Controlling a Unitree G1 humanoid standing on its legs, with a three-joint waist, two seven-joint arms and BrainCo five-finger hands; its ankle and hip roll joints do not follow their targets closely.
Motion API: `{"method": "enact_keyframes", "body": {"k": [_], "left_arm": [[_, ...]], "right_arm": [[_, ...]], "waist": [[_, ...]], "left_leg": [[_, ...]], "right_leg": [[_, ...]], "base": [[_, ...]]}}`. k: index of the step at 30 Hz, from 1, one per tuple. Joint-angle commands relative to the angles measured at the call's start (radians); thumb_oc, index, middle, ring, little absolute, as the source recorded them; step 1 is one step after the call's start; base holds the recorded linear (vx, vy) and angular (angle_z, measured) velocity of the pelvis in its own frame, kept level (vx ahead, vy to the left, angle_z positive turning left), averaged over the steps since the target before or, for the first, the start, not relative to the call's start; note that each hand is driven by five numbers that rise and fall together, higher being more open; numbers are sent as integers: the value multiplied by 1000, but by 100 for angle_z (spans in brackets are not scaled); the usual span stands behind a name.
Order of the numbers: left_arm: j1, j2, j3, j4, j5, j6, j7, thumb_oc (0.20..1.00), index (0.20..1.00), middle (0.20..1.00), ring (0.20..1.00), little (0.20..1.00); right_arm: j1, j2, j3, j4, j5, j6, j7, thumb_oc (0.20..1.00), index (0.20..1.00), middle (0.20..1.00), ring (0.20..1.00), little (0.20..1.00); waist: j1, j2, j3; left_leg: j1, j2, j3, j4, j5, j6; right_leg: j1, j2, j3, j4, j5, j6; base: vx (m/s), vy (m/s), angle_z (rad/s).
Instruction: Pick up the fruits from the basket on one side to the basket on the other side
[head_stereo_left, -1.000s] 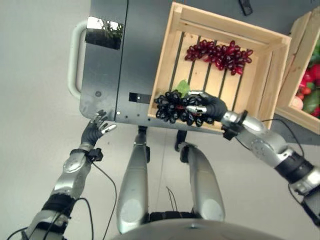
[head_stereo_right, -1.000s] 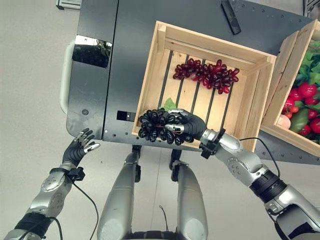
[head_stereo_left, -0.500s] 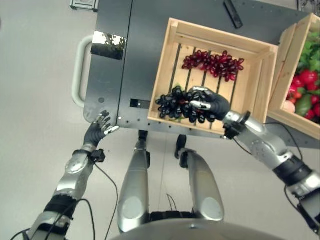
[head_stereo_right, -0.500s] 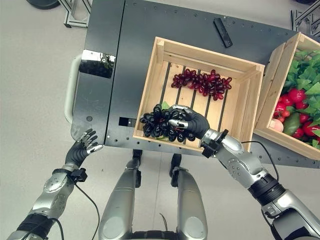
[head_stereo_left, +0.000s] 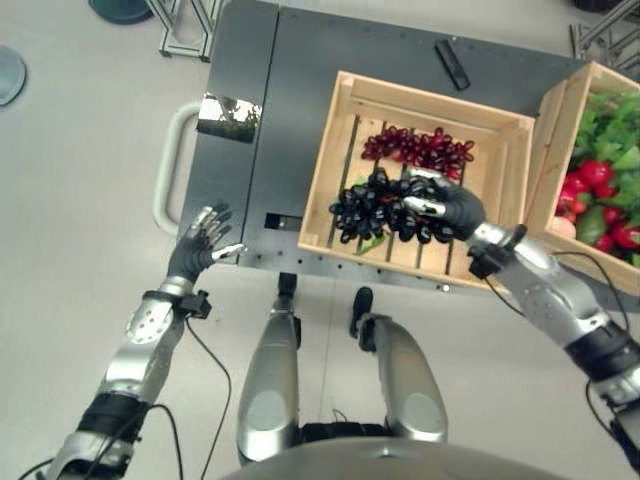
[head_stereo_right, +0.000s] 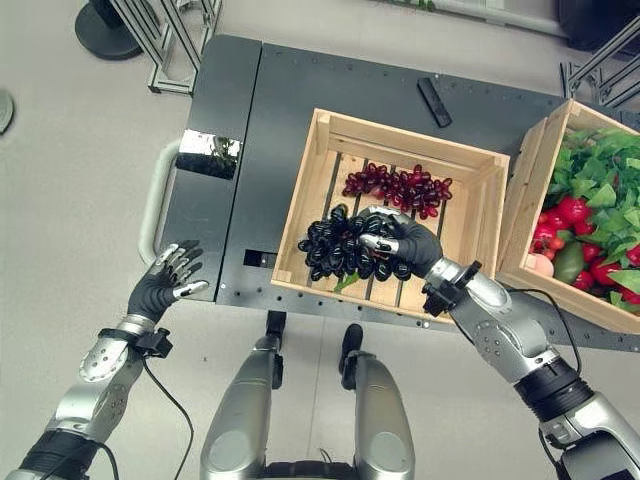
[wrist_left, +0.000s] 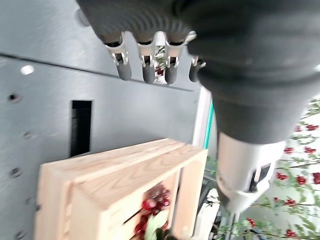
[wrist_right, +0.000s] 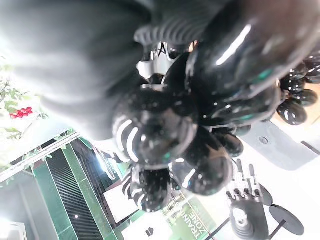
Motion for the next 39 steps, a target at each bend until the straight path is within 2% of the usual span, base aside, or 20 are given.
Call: {"method": "enact_keyframes", "body": {"k": [1,8,15,19,21,22,32,37,39], "left_arm": [[32,47,29,-88,52,-76,-20,1000,1000,1000,1000,1000],[20,99,46,-182,86,-101,-24,1000,1000,1000,1000,1000],[-77,211,10,-271,127,-125,-36,1000,1000,1000,1000,1000],[-212,287,-68,-260,214,-142,-9,1000,1000,1000,1000,1000],[-245,287,-90,-249,217,-145,-3,1000,1000,1000,1000,1000],[-325,307,-137,-241,223,-149,3,1000,1000,1000,1000,1000],[-700,307,-451,-182,206,-130,-21,1000,1000,1000,1000,1000],[-761,319,-509,-178,218,-129,-22,1000,1000,1000,1000,1000],[-775,337,-521,-179,213,-128,-28,1000,1000,1000,1000,1000]], "right_arm": [[-29,-28,-63,-105,60,-57,37,200,200,200,200,200],[-10,-42,-67,-134,59,-47,50,200,200,200,200,200],[-70,-60,12,-147,66,-24,69,200,200,200,200,200],[-153,-51,77,-139,74,-19,71,200,200,200,200,200],[-174,-41,92,-134,76,-23,68,200,200,200,200,200],[-218,-24,127,-130,80,-26,66,200,200,200,200,200],[-339,59,225,-110,84,-55,30,200,200,200,200,200],[-361,52,234,-124,87,-61,24,200,200,200,200,200],[-384,25,241,-140,80,-68,27,200,200,200,200,200]], "waist": [[-18,-10,-71],[-19,-20,-103],[-28,-32,-123],[-40,-40,-135],[-41,-42,-138],[-50,-46,-145],[-83,-63,-164],[-87,-65,-167],[-88,-66,-169]], "left_leg": [[23,18,-39,79,-106,-24],[36,18,-42,89,-114,-24],[35,24,-37,105,-121,-24],[31,30,-30,120,-127,-26],[31,31,-26,122,-128,-26],[31,33,-22,123,-129,-27],[9,43,-11,144,-132,-27],[3,44,-9,152,-135,-28],[1,46,-9,155,-135,-28]], "right_leg": [[49,-61,4,-65,56,110],[73,-63,0,-75,54,109],[70,-61,12,-72,55,108],[63,-59,22,-70,55,107],[61,-58,27,-69,54,107],[57,-55,34,-71,56,106],[37,-44,54,-65,59,103],[31,-41,59,-64,59,102],[31,-41,60,-64,59,102]], "base": [[0,0,0],[-2,4,2],[0,0,0],[-4,3,-4],[2,6,-6],[-6,2,-9],[-3,5,-7],[-6,1,-10],[-3,-1,-2]]}}
